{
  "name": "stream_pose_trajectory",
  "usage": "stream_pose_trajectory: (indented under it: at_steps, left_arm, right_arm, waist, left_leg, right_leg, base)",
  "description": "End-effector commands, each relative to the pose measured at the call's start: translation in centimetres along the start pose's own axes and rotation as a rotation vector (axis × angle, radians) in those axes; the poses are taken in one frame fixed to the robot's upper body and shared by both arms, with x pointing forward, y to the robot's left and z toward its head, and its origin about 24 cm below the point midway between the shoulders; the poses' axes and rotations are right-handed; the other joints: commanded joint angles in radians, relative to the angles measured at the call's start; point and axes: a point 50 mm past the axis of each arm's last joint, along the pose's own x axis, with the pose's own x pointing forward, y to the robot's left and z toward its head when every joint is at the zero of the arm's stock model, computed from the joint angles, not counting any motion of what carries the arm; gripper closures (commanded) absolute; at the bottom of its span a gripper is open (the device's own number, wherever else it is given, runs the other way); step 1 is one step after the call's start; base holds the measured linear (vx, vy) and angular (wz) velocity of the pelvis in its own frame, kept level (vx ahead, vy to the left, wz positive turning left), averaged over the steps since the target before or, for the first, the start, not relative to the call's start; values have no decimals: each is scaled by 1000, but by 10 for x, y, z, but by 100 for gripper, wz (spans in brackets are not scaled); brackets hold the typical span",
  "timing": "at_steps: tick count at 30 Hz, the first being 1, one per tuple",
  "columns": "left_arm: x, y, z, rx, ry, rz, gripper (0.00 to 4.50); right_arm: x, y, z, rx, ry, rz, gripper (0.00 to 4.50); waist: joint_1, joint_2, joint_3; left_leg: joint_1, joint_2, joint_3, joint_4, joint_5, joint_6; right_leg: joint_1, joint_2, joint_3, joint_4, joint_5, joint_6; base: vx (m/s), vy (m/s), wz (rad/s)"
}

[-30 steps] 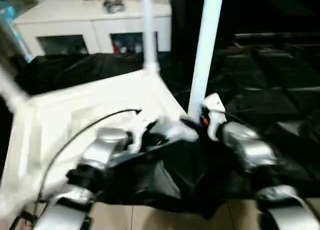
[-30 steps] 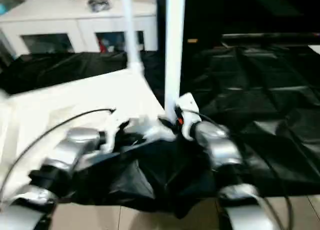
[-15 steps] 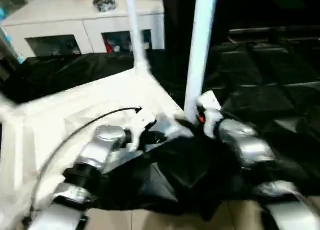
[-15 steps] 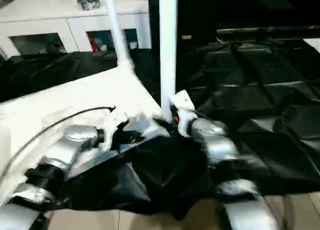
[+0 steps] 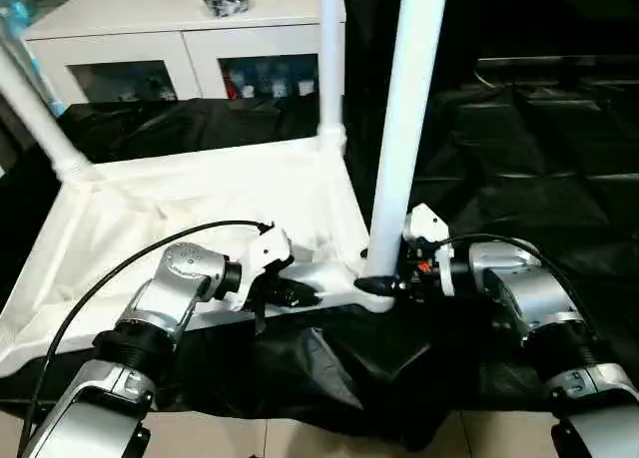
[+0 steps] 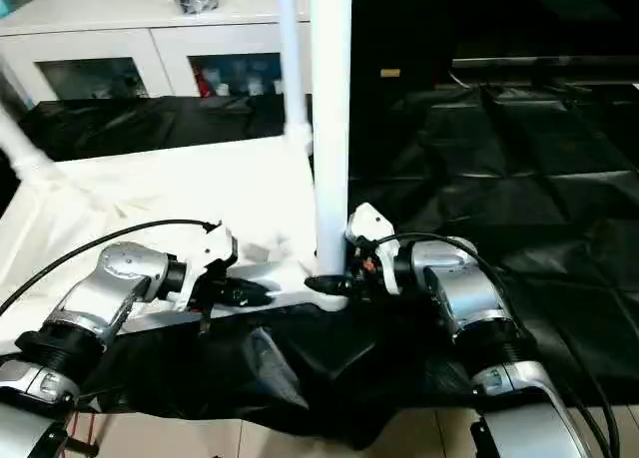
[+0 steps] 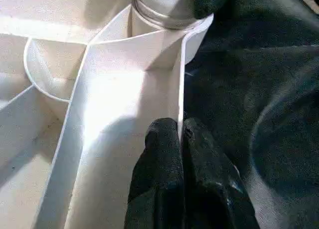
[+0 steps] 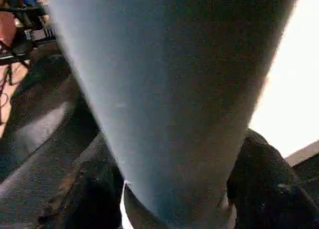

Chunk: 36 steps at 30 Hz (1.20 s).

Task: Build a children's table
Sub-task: Rotate leg to tighten

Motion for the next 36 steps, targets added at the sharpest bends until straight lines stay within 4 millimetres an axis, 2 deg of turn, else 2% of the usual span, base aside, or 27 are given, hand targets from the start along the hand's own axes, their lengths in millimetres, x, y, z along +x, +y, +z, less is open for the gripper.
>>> stream_pose_trajectory:
  at_steps: [1, 6, 9, 11, 13, 14, 15, 17, 18, 19, 20, 21, 22, 24, 25, 27, 31, 33, 34, 35, 36]
  left_arm:
    - [8, 0, 12, 30, -43, -30, 450]
    - [11, 0, 11, 16, -50, -20, 450]
    - [16, 7, 15, -17, -86, 78, 450]
    - [22, 13, 22, -47, -125, 192, 450]
    - [26, 14, 25, -50, -136, 216, 450]
    - [29, 13, 27, -51, -142, 229, 450]
    - [34, 13, 28, -54, -146, 245, 450]
    - [41, 12, 31, -60, -155, 267, 450]
    - [49, 11, 33, -68, -160, 294, 450]
    - [49, 11, 33, -68, -160, 294, 450]
    - [52, 11, 34, -71, -161, 300, 450]
    - [56, 9, 35, -78, -168, 298, 450]
    - [60, 7, 37, -84, -175, 297, 450]
    - [66, 3, 40, -79, -184, 269, 450]
    - [65, 2, 40, -59, -179, 249, 450]
    - [62, 2, 39, -43, -174, 235, 450]
    - [56, 1, 36, -11, -166, 193, 450]
    - [51, -1, 31, 12, -145, 146, 450]
    - [45, -3, 27, 31, -125, 105, 450]
    - [43, -3, 26, 33, -120, 94, 450]
    - [43, -3, 26, 33, -120, 94, 450]
  right_arm:
    - [27, 26, -26, 85, 109, 189, 198]
    - [28, 31, -29, 96, 110, 206, 220]
    - [33, 29, -29, 107, 67, 119, 220]
    - [44, 20, -30, 161, 11, -80, 221]
    - [49, 16, -32, 181, 6, -173, 221]
    - [53, 13, -35, 207, 15, -238, 221]
    - [56, 11, -37, 235, 20, -292, 222]
    - [63, 9, -39, 289, 19, -366, 223]
    - [70, 6, -38, 352, 3, -454, 223]
    - [70, 6, -38, 352, 3, -454, 223]
    - [72, 5, -38, 370, 2, -486, 223]
    - [75, 2, -38, 384, 14, -531, 223]
    - [77, 1, -36, 376, 16, -559, 223]
    - [82, 1, -29, 390, -28, -538, 168]
    - [81, 2, -23, 380, -64, -491, 168]
    - [79, 1, -21, 346, -63, -463, 137]
    - [72, 2, -20, 261, -46, -394, 117]
    - [64, 4, -18, 195, -31, -303, 117]
    - [56, 7, -17, 143, -20, -206, 117]
    - [54, 8, -17, 134, -19, -177, 117]
    - [54, 8, -17, 134, -19, -177, 117]
  waist:
    - [1, -9, -52]
    - [1, -13, -53]
    - [2, -15, -51]
    - [2, -12, -43]
    - [-11, -14, -37]
    - [-13, -16, -36]
    - [-18, -11, -33]
    - [-28, -13, -33]
    - [-35, -11, -34]
    - [-43, -7, -33]
    - [-44, -9, -34]
    - [-46, -5, -33]
    - [-49, -6, -34]
    - [-56, -6, -35]
    - [-57, -5, -34]
    - [-59, -3, -37]
    - [-57, -1, -43]
    - [-52, -3, -48]
    - [-47, -8, -53]
    - [-43, -5, -57]
    - [-40, -3, -59]
  left_leg:
    - [7, 40, -3, -64, -198, 85]
    - [7, 40, -3, -64, -198, 83]
    - [8, 39, -1, -64, -204, 82]
    - [11, 41, -1, -71, -255, 60]
    - [17, 35, -9, -80, -350, 7]
    - [18, 35, -11, -81, -367, 1]
    - [17, 33, -14, -84, -392, -9]
    - [20, 31, -18, -85, -423, -17]
    - [22, 32, -18, -84, -429, -18]
    - [21, 30, -19, -84, -444, -19]
    - [19, 28, -20, -84, -444, -15]
    - [18, 27, -19, -84, -448, -8]
    - [19, 26, -20, -83, -453, -6]
    - [16, 25, -22, -83, -457, -1]
    - [17, 25, -21, -83, -464, 5]
    - [11, 26, -22, -84, -450, 15]
    - [7, 29, -18, -82, -408, 30]
    - [0, 30, -15, -79, -346, 53]
    - [-1, 33, -13, -74, -304, 68]
    - [-2, 34, -12, -69, -270, 79]
    - [-5, 34, -8, -63, -205, 105]
  right_leg:
    - [43, -34, 30, -50, -110, -283]
    - [44, -34, 30, -50, -113, -283]
    - [42, -34, 31, -53, -133, -280]
    - [36, -36, 33, -62, -227, -262]
    - [34, -41, 32, -78, -404, -207]
    - [32, -40, 32, -80, -436, -192]
    - [29, -39, 32, -84, -467, -174]
    - [26, -39, 31, -90, -508, -152]
    - [21, -39, 33, -92, -500, -150]
    - [19, -35, 31, -94, -494, -151]
    - [22, -36, 29, -94, -497, -148]
    - [21, -36, 30, -96, -500, -142]
    - [18, -36, 30, -96, -506, -143]
    - [20, -36, 28, -96, -511, -142]
    - [17, -35, 29, -99, -511, -141]
    - [22, -35, 30, -95, -475, -147]
    - [27, -33, 31, -86, -369, -181]
    - [37, -34, 30, -78, -292, -204]
    - [40, -34, 28, -72, -238, -221]
    - [44, -33, 27, -65, -191, -233]
    - [44, -32, 26, -56, -100, -260]
  base:
    - [0, 0, 0]
    - [0, 0, 0]
    - [0, 0, 0]
    - [0, 0, 0]
    - [0, 0, 0]
    - [0, 0, 0]
    - [0, 0, 0]
    - [0, 0, 0]
    - [0, 0, 0]
    - [0, 0, 0]
    - [0, 0, 0]
    - [0, 0, 0]
    - [0, 0, 0]
    - [0, 0, 0]
    - [0, 0, 0]
    - [0, 0, 0]
    - [0, 0, 0]
    - [0, 0, 0]
    - [0, 0, 0]
    - [0, 0, 0]
    - [0, 0, 0]
